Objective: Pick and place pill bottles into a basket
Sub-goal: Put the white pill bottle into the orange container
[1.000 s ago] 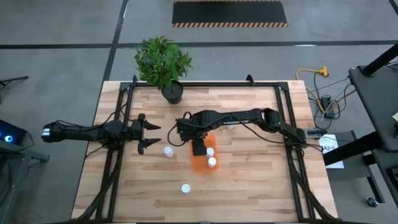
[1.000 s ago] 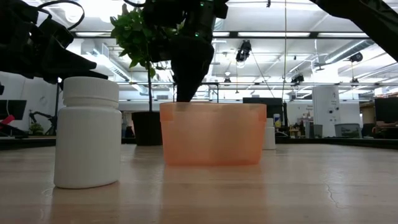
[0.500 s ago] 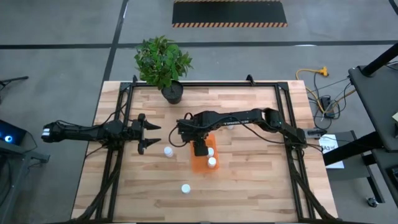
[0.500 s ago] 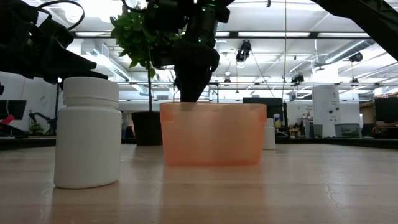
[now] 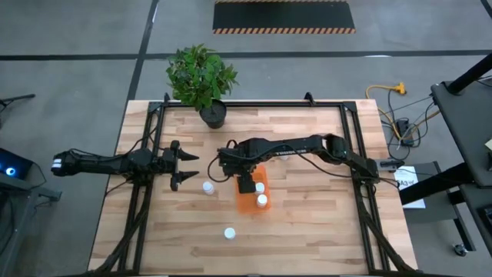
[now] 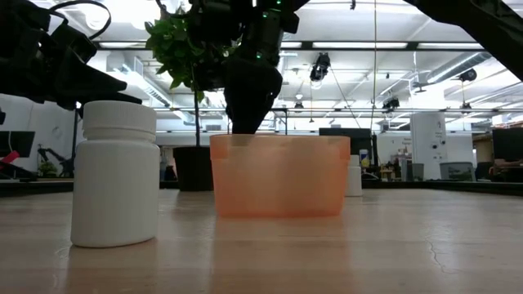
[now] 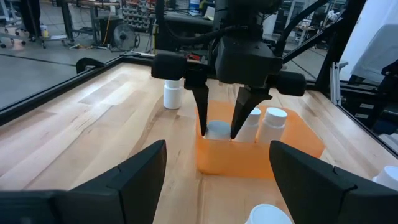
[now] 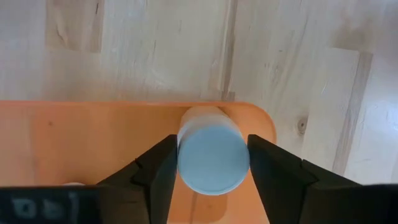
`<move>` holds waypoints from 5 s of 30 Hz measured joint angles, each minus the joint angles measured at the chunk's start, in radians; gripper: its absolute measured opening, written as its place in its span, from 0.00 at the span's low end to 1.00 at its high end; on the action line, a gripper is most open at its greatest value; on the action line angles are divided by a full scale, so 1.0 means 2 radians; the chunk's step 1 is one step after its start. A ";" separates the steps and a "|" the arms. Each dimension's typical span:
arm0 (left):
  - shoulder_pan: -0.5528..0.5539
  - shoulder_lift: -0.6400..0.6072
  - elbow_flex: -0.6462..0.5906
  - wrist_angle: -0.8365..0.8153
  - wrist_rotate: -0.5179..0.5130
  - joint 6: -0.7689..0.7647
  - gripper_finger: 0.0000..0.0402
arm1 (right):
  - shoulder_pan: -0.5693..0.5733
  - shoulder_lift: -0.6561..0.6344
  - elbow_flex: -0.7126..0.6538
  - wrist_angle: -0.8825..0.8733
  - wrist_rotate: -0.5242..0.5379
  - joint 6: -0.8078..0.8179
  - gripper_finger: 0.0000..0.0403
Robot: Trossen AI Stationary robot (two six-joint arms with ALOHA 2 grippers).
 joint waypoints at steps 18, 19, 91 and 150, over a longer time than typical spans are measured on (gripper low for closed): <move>0.000 0.000 0.000 0.000 0.000 0.000 0.67 | 0.000 -0.010 0.001 -0.013 -0.001 0.002 0.62; 0.000 0.000 0.000 0.000 0.000 0.000 0.67 | 0.000 -0.012 0.002 -0.014 -0.001 0.002 0.63; 0.000 0.000 0.000 0.000 -0.006 0.002 0.67 | -0.124 -0.285 -0.353 0.003 0.027 0.432 0.66; 0.000 0.000 0.000 0.000 -0.006 0.002 0.67 | -0.142 -0.285 -0.429 0.094 0.034 0.354 0.35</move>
